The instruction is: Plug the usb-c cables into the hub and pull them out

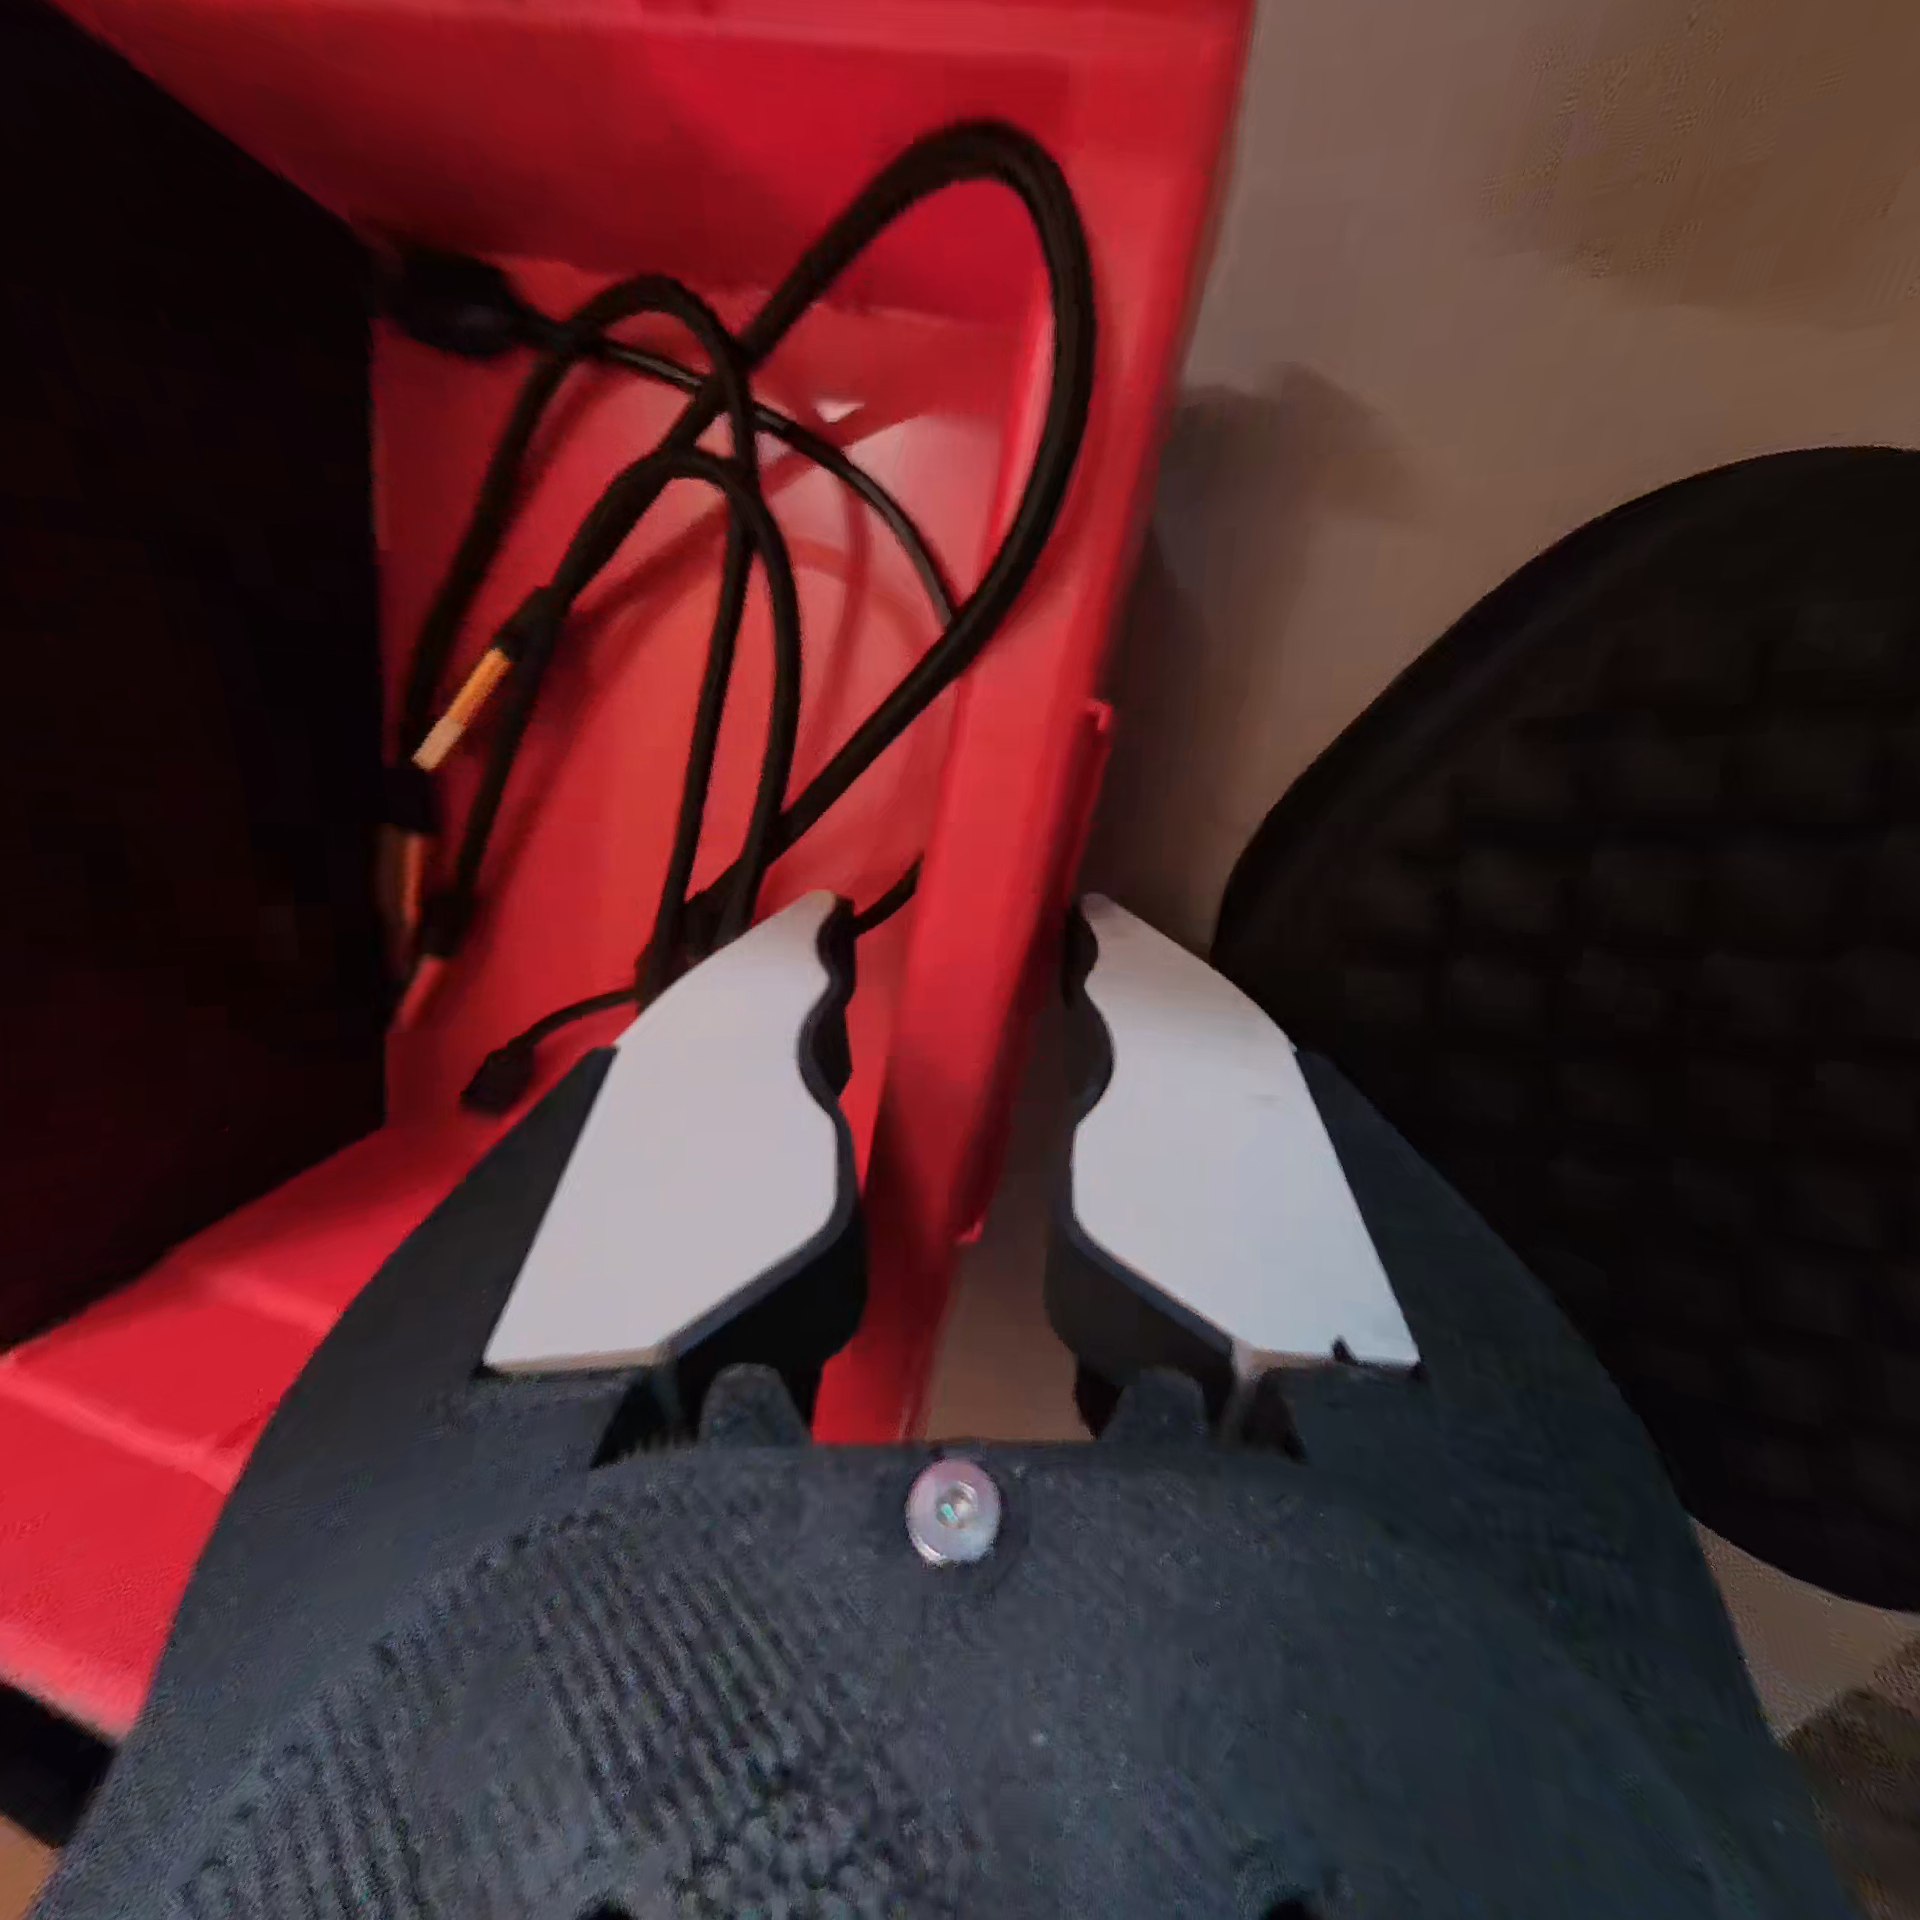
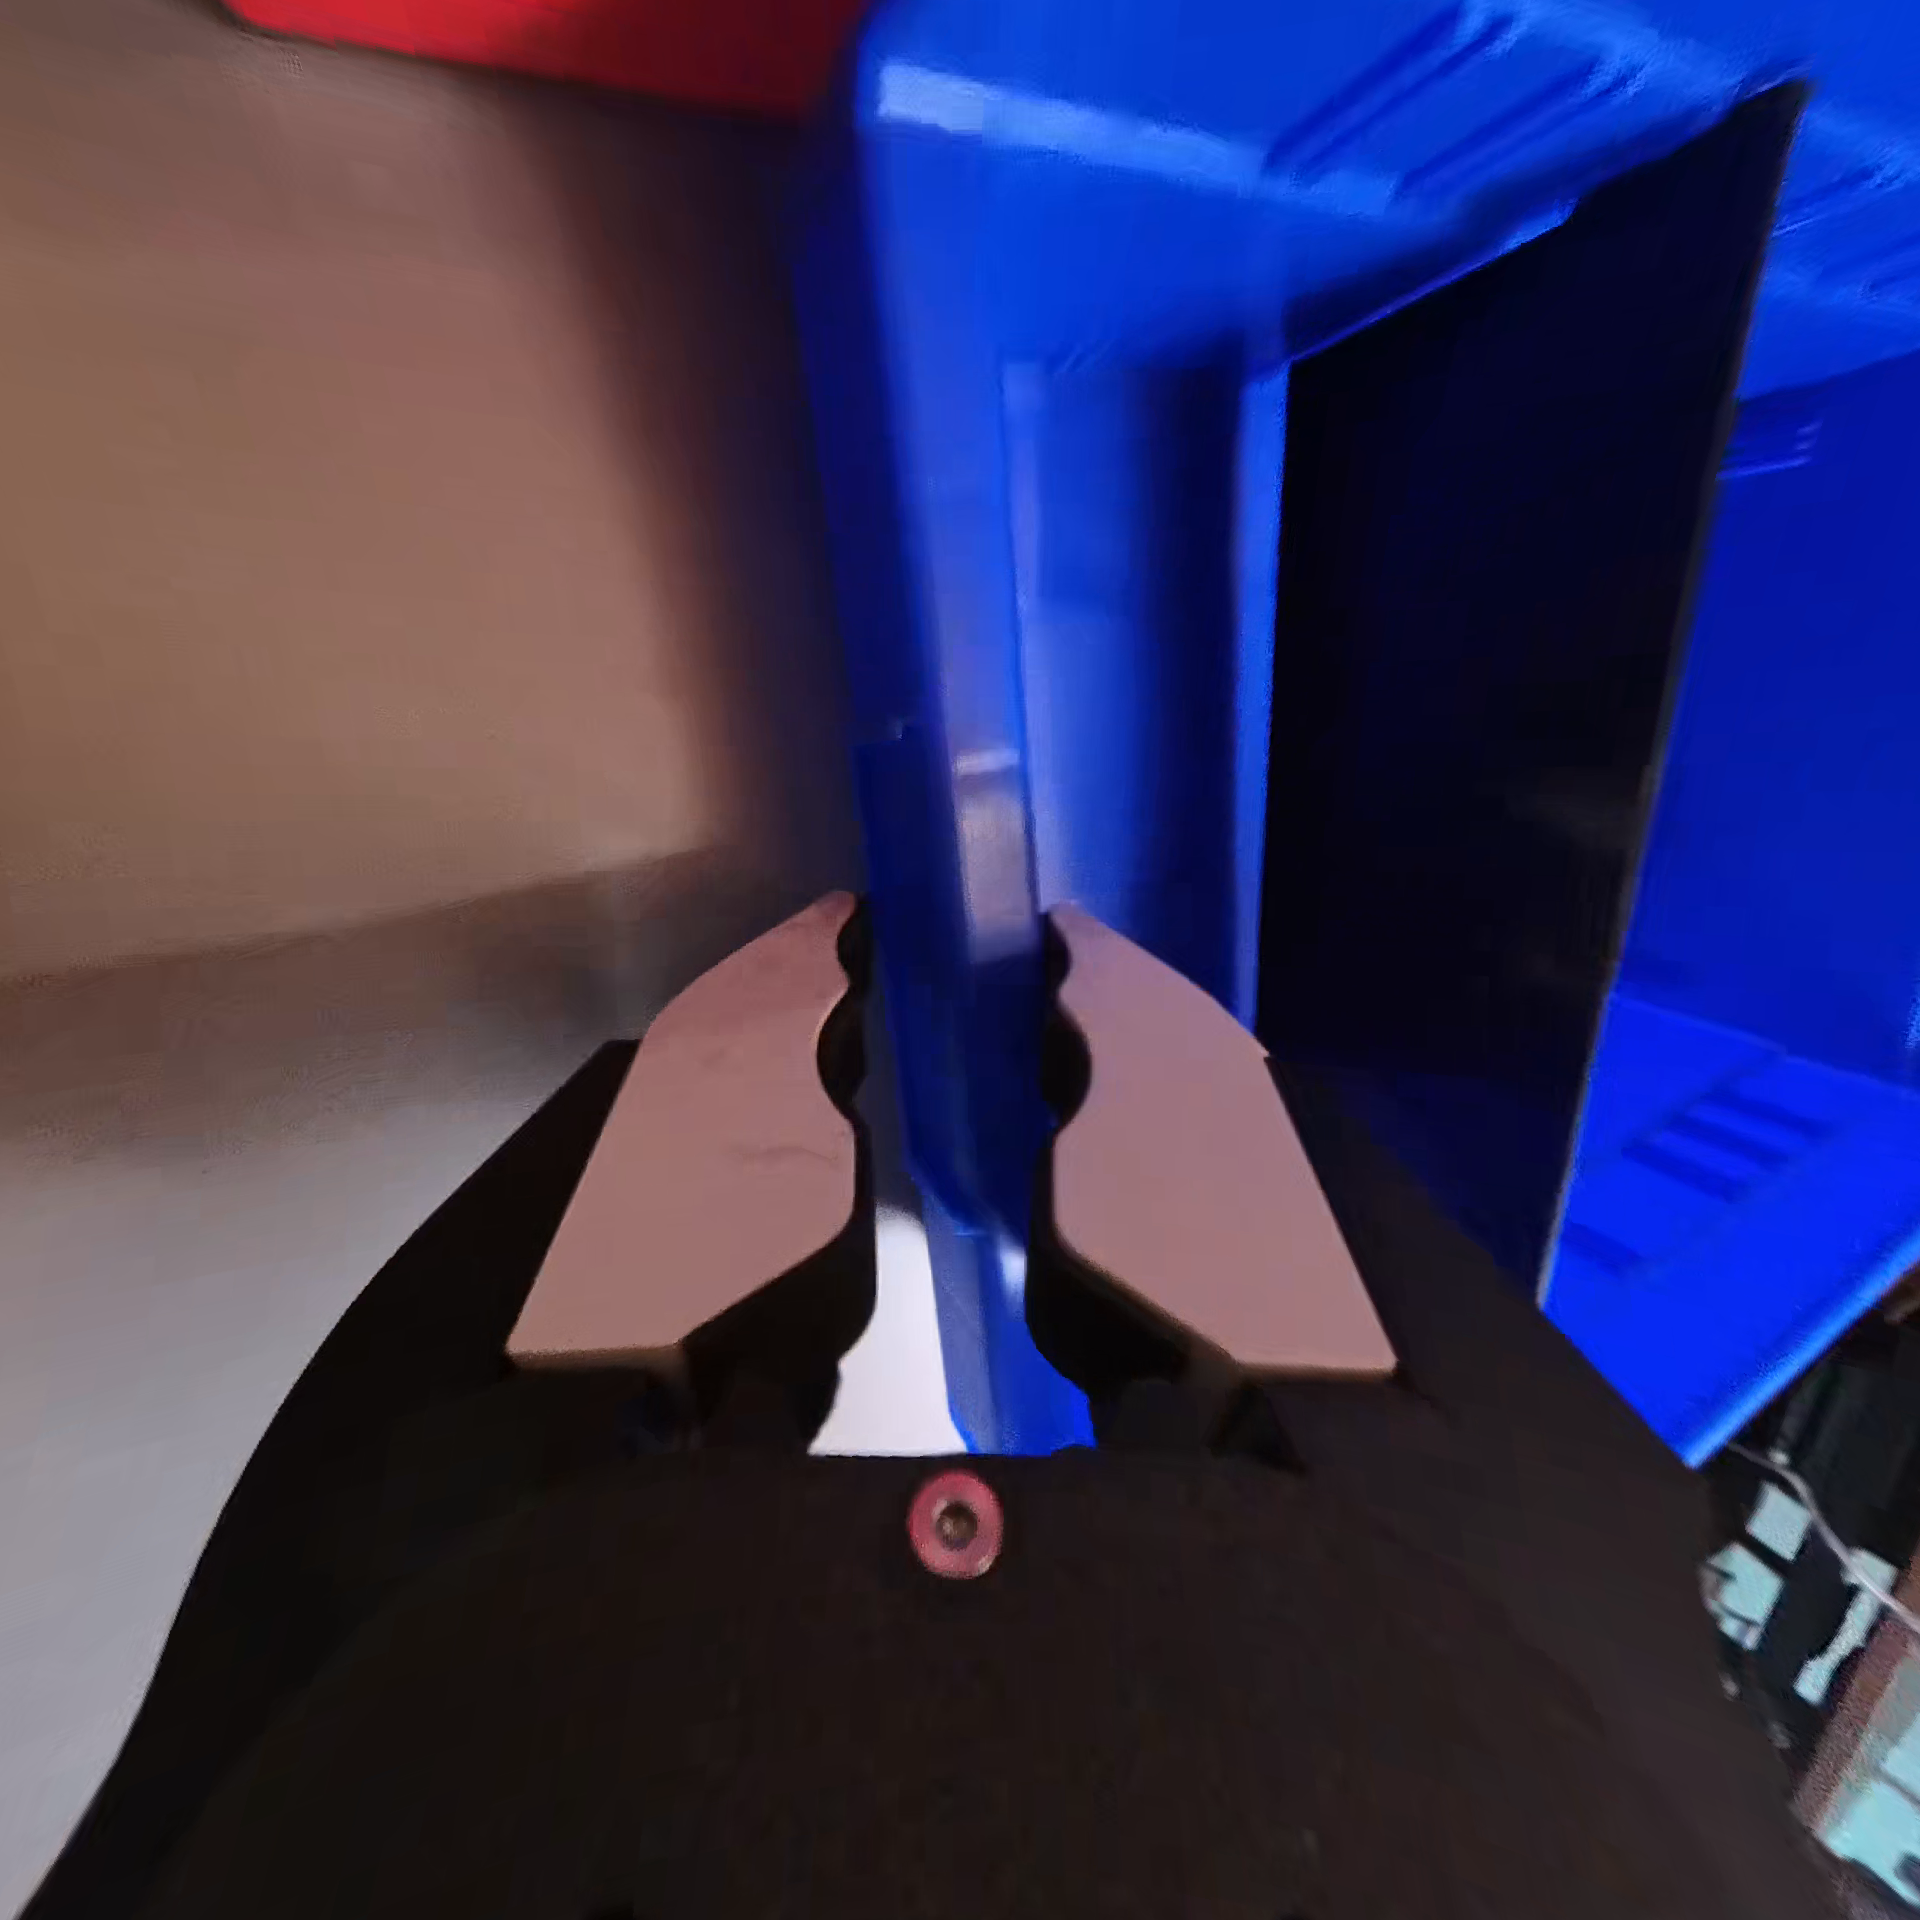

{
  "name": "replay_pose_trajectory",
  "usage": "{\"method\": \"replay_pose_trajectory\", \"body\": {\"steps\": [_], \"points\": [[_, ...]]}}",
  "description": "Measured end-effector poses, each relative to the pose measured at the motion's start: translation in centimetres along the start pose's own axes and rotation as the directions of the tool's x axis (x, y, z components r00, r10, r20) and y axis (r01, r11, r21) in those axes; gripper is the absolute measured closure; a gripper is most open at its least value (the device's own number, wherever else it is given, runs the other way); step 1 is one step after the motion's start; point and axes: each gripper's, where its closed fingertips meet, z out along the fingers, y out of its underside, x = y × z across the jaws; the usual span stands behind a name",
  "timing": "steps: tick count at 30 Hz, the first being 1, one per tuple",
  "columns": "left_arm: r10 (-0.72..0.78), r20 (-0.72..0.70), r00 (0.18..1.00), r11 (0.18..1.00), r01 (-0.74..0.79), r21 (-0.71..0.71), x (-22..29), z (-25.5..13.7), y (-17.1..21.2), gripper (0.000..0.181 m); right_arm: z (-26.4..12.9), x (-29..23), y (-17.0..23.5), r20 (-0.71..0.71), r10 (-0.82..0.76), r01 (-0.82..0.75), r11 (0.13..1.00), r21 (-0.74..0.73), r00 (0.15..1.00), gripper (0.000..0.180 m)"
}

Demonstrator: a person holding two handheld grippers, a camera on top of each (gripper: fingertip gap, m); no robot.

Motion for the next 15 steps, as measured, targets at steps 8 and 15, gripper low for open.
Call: {"method": "replay_pose_trajectory", "body": {"steps": [8, 15], "points": [[0.011, 0.051, 0.999, 0.999, -0.013, 0.040, 0.1, 0.1, -0.5, 0.150, -2.9, -2.7, 4.4, -0.060, 0.134, -0.136, 0.990, -0.037, 0.989, 0.148], [-0.057, 0.137, 0.989, 0.990, 0.038, 0.132, -0.6, 0.2, -1.4, 0.148, -7.5, -7.0, 11.9, -0.150, 0.246, -0.260, 0.962, -0.080, 0.958, 0.148]]}}
